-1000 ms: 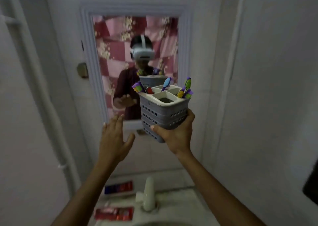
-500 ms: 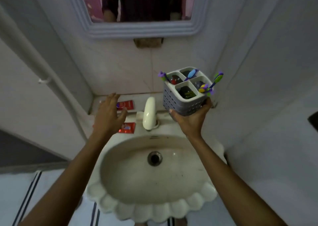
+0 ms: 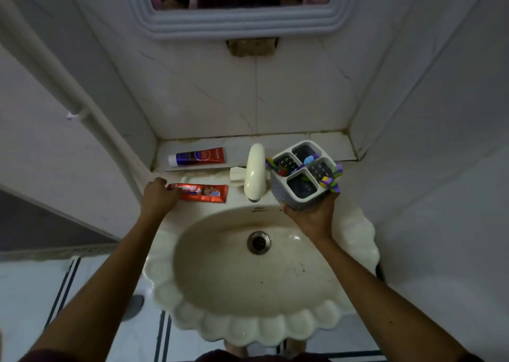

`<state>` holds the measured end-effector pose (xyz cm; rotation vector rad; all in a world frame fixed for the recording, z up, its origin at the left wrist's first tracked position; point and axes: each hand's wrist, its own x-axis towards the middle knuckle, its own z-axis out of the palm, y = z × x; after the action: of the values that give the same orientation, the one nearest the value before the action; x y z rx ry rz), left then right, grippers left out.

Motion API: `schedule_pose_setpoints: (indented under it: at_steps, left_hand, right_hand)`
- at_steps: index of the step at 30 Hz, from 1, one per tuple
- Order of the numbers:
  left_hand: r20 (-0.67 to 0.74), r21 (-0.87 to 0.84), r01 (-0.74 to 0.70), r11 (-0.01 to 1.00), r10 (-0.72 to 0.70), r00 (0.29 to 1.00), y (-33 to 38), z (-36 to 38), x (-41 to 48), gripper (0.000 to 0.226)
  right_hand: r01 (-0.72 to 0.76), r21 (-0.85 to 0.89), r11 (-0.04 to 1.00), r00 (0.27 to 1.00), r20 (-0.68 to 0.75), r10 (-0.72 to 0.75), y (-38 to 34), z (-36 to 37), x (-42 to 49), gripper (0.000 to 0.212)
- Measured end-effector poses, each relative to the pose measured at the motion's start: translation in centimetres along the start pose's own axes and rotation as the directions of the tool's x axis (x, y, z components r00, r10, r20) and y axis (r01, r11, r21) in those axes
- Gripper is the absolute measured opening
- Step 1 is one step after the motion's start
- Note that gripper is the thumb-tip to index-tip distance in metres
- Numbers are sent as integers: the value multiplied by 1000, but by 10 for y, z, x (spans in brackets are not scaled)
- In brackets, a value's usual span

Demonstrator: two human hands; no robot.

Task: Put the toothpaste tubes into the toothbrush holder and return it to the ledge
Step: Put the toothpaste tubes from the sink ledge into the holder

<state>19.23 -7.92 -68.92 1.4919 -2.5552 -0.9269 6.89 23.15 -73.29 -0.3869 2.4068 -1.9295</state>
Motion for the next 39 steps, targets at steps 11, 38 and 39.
schedule_pose_setpoints:
  at_steps: [11, 38, 39]
  left_hand:
    - [136, -418, 187, 889, -142, 980, 5, -20, 14, 16]
    - [-71, -69, -696, 715, 692, 718, 254, -11, -69, 26]
    - [-63, -53, -705, 708, 702, 710, 256, -7, -71, 27]
  right_hand:
    - [-37, 121, 992, 999, 2, 37, 7, 11, 5, 100]
    - [2, 139, 990, 1000, 23, -5, -2, 5, 6, 89]
    - [0, 123, 992, 1000, 15, -2, -1, 4, 7, 89]
